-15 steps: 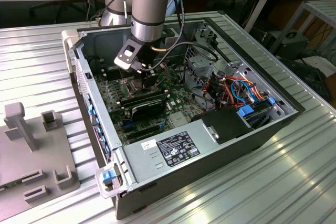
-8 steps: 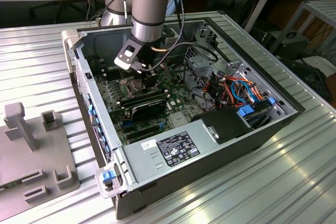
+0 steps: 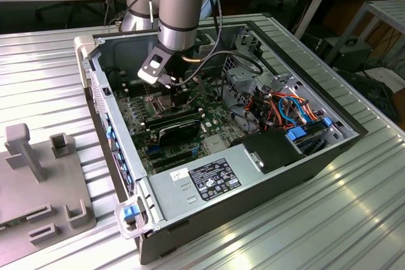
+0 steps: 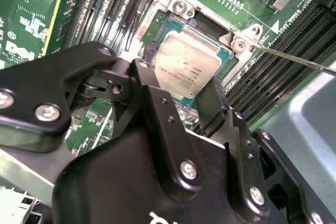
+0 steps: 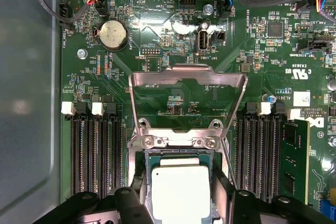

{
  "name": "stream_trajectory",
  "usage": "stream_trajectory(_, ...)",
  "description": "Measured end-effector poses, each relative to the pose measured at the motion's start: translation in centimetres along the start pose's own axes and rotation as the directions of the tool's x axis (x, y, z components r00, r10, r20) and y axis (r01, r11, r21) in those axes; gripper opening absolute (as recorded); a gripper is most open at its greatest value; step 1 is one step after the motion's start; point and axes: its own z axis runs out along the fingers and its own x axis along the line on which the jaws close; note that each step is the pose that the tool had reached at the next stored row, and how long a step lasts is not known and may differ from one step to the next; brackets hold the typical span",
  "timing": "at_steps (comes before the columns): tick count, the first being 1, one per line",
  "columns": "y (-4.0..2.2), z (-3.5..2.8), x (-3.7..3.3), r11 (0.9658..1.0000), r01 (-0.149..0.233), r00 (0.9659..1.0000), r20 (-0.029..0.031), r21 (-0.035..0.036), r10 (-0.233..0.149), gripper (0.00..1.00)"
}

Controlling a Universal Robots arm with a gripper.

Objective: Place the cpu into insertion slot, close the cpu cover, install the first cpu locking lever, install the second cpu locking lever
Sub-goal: 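Place the cpu into insertion slot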

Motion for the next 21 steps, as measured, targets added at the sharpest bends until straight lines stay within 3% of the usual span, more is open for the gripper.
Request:
stream_trajectory(1, 0.00, 0.00, 0.00, 1.0000, 0.000, 1.0000, 0.0001, -0.0002, 0.000, 0.55)
stream_trajectory(6, 0.29, 0.01, 0.00, 1.0000, -0.004, 1.0000, 0.0000, -0.0001, 0.004, 0.55)
stream_trajectory(21, 0.32, 0.01, 0.00, 1.0000, -0.007, 1.0000, 0.0001, 0.0000, 0.007, 0.55)
